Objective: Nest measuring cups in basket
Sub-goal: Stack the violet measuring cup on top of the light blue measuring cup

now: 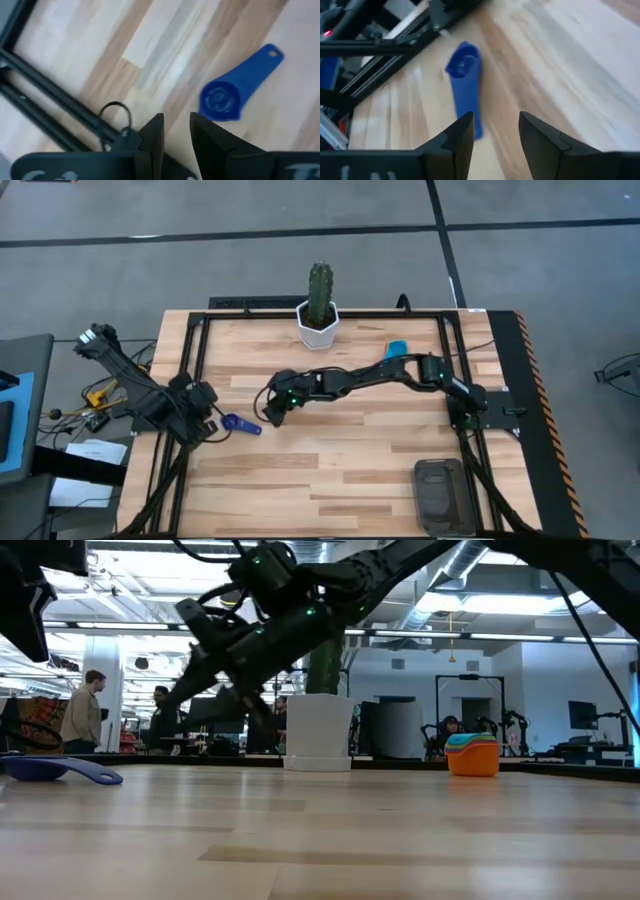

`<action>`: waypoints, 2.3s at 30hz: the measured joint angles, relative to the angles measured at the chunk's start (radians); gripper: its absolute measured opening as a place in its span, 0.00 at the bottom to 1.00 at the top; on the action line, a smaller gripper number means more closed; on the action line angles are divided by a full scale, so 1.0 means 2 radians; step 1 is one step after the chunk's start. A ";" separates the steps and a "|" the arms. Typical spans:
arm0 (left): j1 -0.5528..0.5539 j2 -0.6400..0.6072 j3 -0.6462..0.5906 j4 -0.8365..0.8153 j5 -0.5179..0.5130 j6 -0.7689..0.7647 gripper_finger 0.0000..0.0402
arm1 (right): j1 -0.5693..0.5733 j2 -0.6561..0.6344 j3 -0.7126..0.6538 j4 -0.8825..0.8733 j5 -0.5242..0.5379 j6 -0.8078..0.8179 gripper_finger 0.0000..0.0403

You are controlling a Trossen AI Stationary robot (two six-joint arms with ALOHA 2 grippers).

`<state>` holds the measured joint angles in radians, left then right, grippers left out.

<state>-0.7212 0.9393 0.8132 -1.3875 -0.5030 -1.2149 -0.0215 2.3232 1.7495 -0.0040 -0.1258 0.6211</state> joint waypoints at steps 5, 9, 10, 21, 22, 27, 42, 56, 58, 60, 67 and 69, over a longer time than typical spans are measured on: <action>0.000 -0.003 0.000 -0.036 0.004 -0.004 0.20 | 0.010 0.041 0.041 0.011 0.000 -0.046 0.52; 0.000 -0.003 0.000 -0.040 0.019 -0.014 0.20 | 0.020 0.079 0.084 0.009 0.000 -0.097 0.61; 0.000 -0.003 0.000 -0.040 0.025 -0.014 0.20 | 0.023 0.087 0.093 0.010 0.000 -0.110 0.63; 0.000 -0.003 0.000 -0.039 0.051 -0.033 0.20 | 0.049 0.110 0.127 0.025 0.080 -0.211 0.79; 0.000 -0.003 0.000 -0.038 0.050 -0.034 0.20 | 0.049 0.110 0.127 0.029 0.080 -0.211 0.80; 0.000 -0.003 0.000 -0.038 0.045 -0.034 0.20 | 0.049 0.110 0.127 0.026 0.079 -0.231 0.85; 0.000 -0.002 -0.004 0.000 0.008 -0.055 0.20 | 0.042 0.124 0.127 -0.014 0.077 -0.222 0.85; 0.001 0.001 -0.048 0.021 0.006 -0.160 0.24 | 0.026 0.072 0.128 -0.059 0.075 -0.188 0.75; 0.001 0.003 -0.053 0.031 0.010 -0.132 0.25 | 0.023 0.048 0.126 -0.094 0.075 -0.187 0.75; 0.001 0.009 -0.056 0.038 0.012 -0.106 0.25 | 0.019 0.032 0.128 -0.101 0.075 -0.187 0.75; 0.019 0.017 -0.126 0.246 -0.031 0.027 0.25 | -0.009 -0.065 0.127 -0.222 0.080 -0.192 0.73; 0.029 0.020 -0.150 0.286 -0.040 0.034 0.25 | -0.019 -0.091 0.128 -0.243 0.080 -0.195 0.72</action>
<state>-0.6633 0.9791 0.5131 -0.8152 -0.5839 -1.1465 -0.0595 2.1416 2.0052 -0.4894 0.0341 0.2306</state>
